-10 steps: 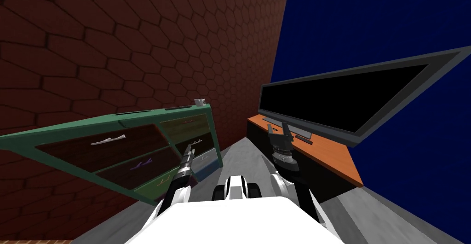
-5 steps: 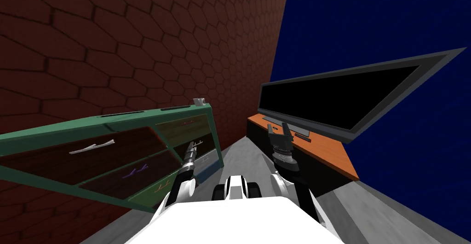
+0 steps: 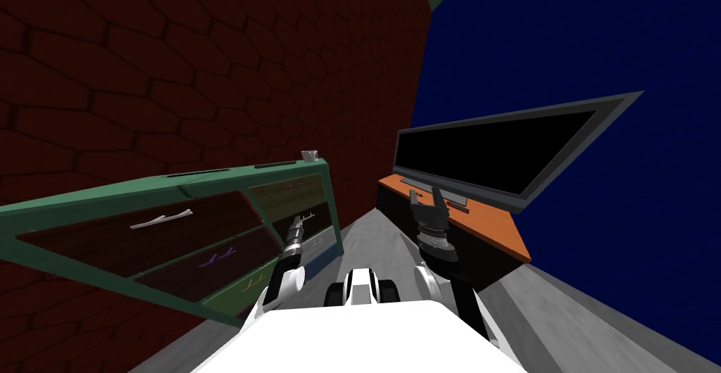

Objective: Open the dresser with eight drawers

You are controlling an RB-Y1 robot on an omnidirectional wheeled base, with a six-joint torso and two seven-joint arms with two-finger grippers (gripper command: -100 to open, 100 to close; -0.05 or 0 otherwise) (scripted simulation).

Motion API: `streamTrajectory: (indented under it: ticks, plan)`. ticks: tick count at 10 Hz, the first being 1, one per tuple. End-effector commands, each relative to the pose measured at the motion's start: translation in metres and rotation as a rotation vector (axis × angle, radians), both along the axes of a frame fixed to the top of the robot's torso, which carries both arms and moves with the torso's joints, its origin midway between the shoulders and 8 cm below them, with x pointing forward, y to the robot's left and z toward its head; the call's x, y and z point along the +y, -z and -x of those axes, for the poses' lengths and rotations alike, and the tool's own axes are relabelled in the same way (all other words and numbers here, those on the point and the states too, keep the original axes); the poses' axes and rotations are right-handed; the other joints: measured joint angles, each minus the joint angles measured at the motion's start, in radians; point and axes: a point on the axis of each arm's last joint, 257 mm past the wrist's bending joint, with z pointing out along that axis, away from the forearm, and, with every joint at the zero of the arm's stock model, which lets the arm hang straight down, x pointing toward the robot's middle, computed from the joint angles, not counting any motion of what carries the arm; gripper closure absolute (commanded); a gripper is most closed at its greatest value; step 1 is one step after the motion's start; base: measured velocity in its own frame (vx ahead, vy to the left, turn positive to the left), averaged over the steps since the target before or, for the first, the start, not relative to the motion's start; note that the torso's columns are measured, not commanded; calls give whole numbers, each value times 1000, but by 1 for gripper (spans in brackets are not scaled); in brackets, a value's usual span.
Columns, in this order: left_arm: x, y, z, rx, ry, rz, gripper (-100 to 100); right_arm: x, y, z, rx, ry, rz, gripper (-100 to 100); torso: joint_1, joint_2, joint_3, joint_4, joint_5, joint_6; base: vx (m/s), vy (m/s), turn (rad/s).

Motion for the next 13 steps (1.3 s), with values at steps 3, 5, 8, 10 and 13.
streamTrajectory:
  ticks: [3, 5, 8, 10, 13]
  plan:
    - [12, 6, 26, -2, 50, 0, 100, 0, 0, 0, 0, 0, 0, 0, 1, 7, 4, 3, 0, 2, 67, -99, 122]
    - [15, 8, 29, 2, 49, -1, 100, 0, 0, 0, 0, 0, 0, 0, 3, 5, 3, 2, 1, 3, 38, -71, 76]
    - [-28, 8, 47, 2, 99, -7, 100, 0, 0, 0, 0, 0, 0, 0, 6, 4, 2, 2, 2, 3, 27, 44, 95]
    - [-55, 5, 60, -1, 127, -8, 100, 0, 0, 0, 0, 0, 0, 0, 3, 2, 2, 1, 1, 4, 38, 66, 92]
    - [-79, 3, 76, 4, 145, -4, 100, 0, 0, 0, 0, 0, 0, 0, 1, 4, 3, 1, 1, 2, 26, 35, 62]
